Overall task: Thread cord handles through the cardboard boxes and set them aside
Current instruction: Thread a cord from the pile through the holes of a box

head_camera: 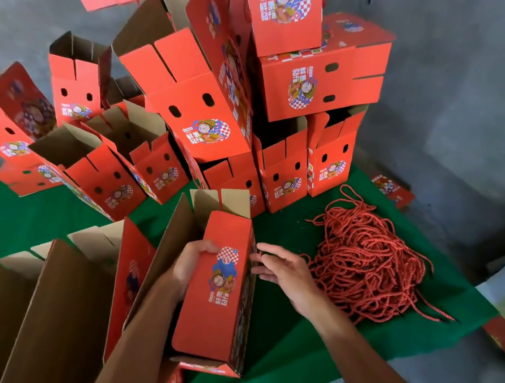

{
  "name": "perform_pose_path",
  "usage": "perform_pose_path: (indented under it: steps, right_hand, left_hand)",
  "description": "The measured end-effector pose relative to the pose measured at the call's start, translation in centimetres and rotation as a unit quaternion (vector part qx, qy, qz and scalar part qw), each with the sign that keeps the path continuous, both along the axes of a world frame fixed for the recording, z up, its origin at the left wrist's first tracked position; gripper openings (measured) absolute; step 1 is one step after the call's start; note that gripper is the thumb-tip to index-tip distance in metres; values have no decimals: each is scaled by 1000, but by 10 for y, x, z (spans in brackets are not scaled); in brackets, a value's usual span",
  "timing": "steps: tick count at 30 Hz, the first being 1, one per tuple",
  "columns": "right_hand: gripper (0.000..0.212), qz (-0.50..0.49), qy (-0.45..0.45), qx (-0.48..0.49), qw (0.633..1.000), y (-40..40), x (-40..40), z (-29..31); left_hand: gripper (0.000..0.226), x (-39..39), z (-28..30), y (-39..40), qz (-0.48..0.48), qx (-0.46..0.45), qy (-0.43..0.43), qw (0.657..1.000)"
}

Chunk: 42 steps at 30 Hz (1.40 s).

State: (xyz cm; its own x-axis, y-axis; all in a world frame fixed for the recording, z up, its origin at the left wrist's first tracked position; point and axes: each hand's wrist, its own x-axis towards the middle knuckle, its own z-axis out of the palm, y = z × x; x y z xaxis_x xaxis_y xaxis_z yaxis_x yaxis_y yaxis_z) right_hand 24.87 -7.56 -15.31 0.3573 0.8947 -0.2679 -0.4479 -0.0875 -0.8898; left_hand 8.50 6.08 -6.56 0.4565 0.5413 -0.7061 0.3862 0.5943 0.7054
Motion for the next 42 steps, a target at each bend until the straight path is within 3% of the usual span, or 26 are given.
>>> perform_pose_path:
  steps: [4,9,13,20,24,29,42]
  right_hand:
    - [30,-32,16,36,999,6,-5,-4]
    - [29,-67,108,25,992,19,-12,-8]
    - [15,-75,176,32,981,21,-13,-9]
    - [43,-65,88,15,994,23,-10,-11]
    - [20,-91,108,38,989,28,-16,-10]
    - [18,-101,134,44,985,26,-18,-12]
    - [10,-86,-47,18,995,30,-23,-16]
  left_hand:
    - [61,-8,-4,-1,25,-15,0,1000]
    - [47,-8,0,0,13,-12,-6,1000]
    - [47,-9,0,1,22,-11,-2,1000]
    - [56,-17,-3,7,16,-58,-17,998]
    - [58,-19,1,10,11,-65,-18,998]
    - [57,-17,3,10,3,-54,-3,999]
    - [62,-18,11,3,0,-32,-5,999]
